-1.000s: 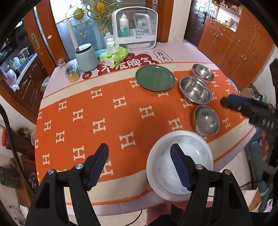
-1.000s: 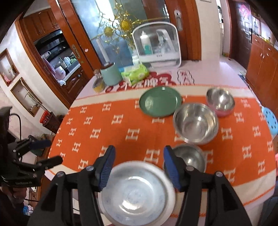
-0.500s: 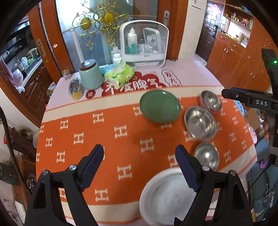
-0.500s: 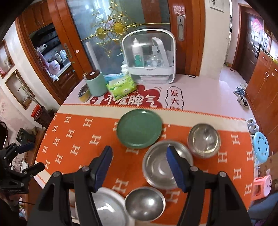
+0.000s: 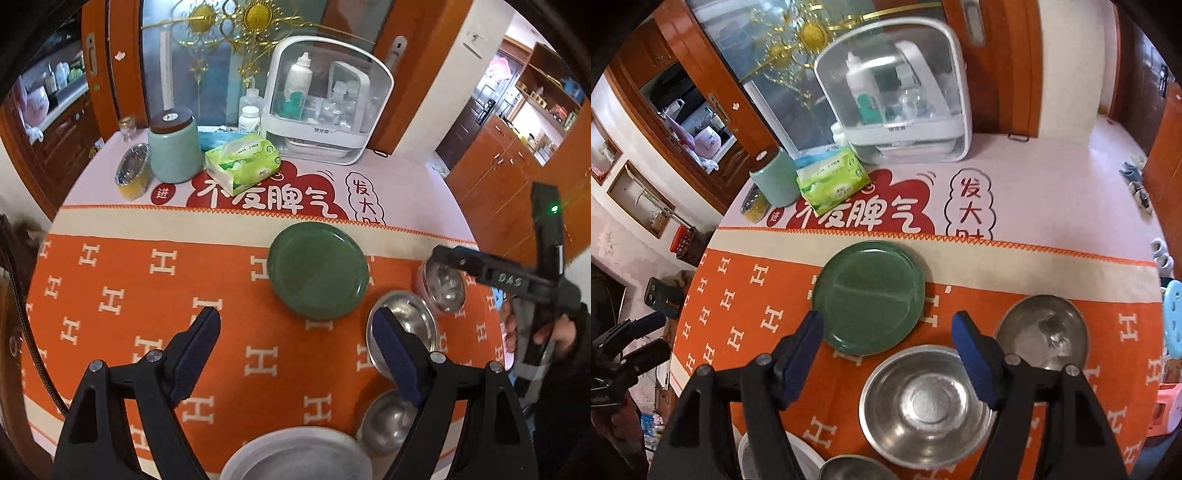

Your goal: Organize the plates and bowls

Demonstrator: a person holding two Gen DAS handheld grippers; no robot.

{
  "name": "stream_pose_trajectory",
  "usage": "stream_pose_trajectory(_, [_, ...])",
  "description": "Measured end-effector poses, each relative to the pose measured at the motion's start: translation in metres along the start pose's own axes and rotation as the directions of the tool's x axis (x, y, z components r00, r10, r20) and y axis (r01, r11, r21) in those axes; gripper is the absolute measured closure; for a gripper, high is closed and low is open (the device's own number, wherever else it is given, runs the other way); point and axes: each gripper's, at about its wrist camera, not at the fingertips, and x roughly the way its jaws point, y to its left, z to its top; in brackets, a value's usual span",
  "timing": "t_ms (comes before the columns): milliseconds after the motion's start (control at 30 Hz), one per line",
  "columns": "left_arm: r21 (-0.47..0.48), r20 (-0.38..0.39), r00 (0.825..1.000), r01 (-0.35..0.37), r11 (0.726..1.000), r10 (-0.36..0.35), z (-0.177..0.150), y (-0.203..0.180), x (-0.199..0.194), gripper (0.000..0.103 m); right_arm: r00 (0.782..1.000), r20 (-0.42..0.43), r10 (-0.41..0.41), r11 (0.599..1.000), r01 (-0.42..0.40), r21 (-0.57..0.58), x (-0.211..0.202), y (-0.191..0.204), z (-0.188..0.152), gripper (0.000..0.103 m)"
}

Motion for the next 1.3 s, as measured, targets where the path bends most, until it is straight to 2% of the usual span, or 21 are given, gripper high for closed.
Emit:
stream_pose_trajectory(300, [-0.067,-0.012,0.999,0.039,0.997,-0.04,0.016,0.007,0.055,0.02,0.994,-0.085,0.063,0.998,-0.062,0.018,0.07,-0.018,0.018,0.031])
stream_pose_trajectory(600, [-0.17,-0.11,0.993,0.018,0.985,-0.037,0.022,0.026,0.133,0.02,0.981,-0.139,0.139,0.984,-0.122,0.128,0.122,-0.035,0.017,0.031])
stream_pose_trajectory(833, [-0.186,-0.18,0.982,0.026,0.982,-0.06,0.017,0.032,0.181,0.02,0.971,-0.172,0.169,0.972,-0.134,0.195,0.148,-0.044,0.013,0.031])
stream_pose_trajectory(1000, [-0.208,-0.223,0.972,0.019,0.978,-0.067,0.016,0.04,0.206,0.031,0.967,-0.183,0.178,0.966,-0.136,0.22,0.156,-0.049,0.01,0.031])
stream_pose_trajectory(1100, [-0.225,-0.241,0.968,0.021,0.974,-0.076,0.015,0.043,0.217,0.042,0.963,-0.189,0.19,0.962,-0.145,0.23,0.158,-0.052,0.008,0.043])
stream_pose_trajectory(1233, [-0.246,-0.265,0.959,0.038,0.969,-0.105,0.013,0.043,0.228,0.064,0.955,-0.188,0.228,0.946,-0.172,0.275,0.16,-0.057,0.006,0.047])
stream_pose_trajectory(1300, [-0.249,-0.275,0.955,0.04,0.968,-0.11,0.013,0.042,0.233,0.066,0.956,-0.188,0.224,0.944,-0.166,0.284,0.16,-0.058,0.005,0.052])
